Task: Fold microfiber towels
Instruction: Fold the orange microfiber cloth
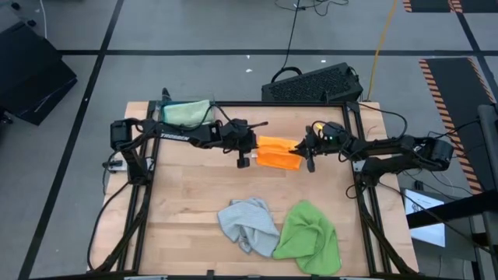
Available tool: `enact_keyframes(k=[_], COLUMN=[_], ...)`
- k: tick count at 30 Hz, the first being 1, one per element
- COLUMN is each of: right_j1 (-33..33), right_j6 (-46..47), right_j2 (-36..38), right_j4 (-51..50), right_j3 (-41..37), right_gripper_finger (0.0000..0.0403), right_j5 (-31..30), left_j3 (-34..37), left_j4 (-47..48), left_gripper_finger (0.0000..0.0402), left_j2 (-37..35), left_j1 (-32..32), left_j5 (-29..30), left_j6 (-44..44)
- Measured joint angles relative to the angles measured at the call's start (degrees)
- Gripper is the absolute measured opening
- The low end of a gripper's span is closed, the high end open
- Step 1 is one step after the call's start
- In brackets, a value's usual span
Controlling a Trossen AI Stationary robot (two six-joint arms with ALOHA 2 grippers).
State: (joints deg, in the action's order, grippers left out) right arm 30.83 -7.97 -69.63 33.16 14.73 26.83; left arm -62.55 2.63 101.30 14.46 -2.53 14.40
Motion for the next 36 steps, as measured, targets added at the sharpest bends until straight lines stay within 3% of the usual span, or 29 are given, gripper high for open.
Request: enact_keyframes(k=[5, 14, 20, 25, 28, 32, 36], right_j1=[-2.3, -5.8, -6.7, -6.8, -6.8, -6.8, -6.8], right_j6=[-1.6, 0.9, 2.9, 3.0, 2.8, 2.2, 0.6], right_j2=[0.0, -0.1, -0.4, -0.4, -0.4, -0.4, -0.4], right_j4=[1.0, 0.3, -1.6, -2.2, -2.1, -0.9, -0.9], right_j3=[-1.6, -2.8, -2.9, -2.9, -2.8, -2.7, -2.7], right_gripper_finger=[0.0002, 0.0014, 0.0075, 0.0135, 0.0154, 0.0152, 0.0110], right_j5=[-5.9, -5.9, -6.2, -5.9, -5.9, -7.9, -8.7], left_j3=[0.0, 0.2, 0.2, 0.2, 0.2, 0.2, 0.1], left_j4=[-0.1, -1.4, -0.5, 0.0, -0.9, -1.5, -2.9], left_gripper_finger=[0.0009, 0.0016, 0.0021, 0.0058, 0.0097, 0.0133, 0.0144], left_j2=[0.7, 3.1, 3.1, 3.1, 3.1, 3.1, 3.1], left_j1=[-0.1, -0.4, -0.4, -0.7, -1.7, -3.3, -4.4], left_j5=[0.4, 1.6, 4.9, -2.6, -3.4, -0.9, 1.1], left_j6=[0.6, 0.6, -2.5, -5.5, -6.7, -4.2, -3.1])
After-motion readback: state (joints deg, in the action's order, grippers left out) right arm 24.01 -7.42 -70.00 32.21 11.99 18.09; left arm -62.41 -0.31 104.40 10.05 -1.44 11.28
